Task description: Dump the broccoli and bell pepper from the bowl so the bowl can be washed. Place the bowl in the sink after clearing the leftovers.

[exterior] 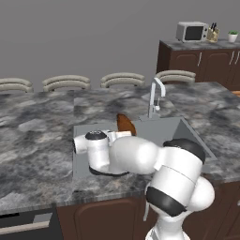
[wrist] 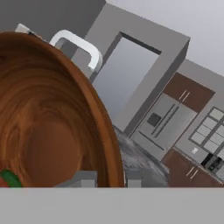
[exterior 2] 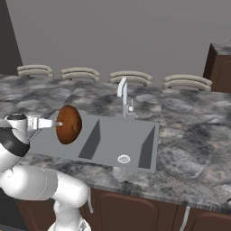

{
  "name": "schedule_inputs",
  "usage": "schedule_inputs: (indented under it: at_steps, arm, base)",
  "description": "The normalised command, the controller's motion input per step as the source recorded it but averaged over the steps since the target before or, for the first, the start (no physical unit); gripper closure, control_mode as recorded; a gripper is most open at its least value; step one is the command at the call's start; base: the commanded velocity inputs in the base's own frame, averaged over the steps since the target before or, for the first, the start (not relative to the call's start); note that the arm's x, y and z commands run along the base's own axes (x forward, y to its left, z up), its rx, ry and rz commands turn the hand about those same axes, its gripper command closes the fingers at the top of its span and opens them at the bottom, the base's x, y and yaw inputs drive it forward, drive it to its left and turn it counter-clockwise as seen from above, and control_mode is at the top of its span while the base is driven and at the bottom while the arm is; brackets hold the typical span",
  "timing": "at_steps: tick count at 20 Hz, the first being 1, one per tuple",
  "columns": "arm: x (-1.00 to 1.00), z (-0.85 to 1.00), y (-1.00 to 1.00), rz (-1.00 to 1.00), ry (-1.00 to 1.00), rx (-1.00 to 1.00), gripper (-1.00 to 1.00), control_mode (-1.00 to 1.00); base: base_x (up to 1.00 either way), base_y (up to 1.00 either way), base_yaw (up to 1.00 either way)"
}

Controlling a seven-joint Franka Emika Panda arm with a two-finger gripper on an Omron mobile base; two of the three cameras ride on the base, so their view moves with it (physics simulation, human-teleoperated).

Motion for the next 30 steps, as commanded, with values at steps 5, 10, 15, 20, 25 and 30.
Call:
schedule_inputs:
  at_steps: [5, 10, 15, 20, 25, 30]
  arm:
    - [0.00, 0.36, 0.21, 0.02, 0.00, -0.20, 1.00, -1.00]
    - [-0.05, 0.32, 0.04, 0.00, 0.00, -0.13, 1.00, -1.00]
    - [-0.56, 0.23, -0.21, 0.00, 0.00, -0.04, 1.00, -1.00]
    - [-0.94, 0.32, -0.77, 0.00, -0.12, 0.11, 1.00, -1.00]
    - [-0.55, 0.89, -0.98, 0.00, -0.12, 0.15, 1.00, -1.00]
    - [-0.55, 0.92, -1.00, 0.02, -0.03, 0.26, 1.00, -1.00]
  base:
    - [0.00, 0.00, 0.00]
    - [0.00, 0.00, 0.00]
    - [0.00, 0.00, 0.00]
    - [0.00, 0.00, 0.00]
    - [0.00, 0.00, 0.00]
    - [0.00, 0.00, 0.00]
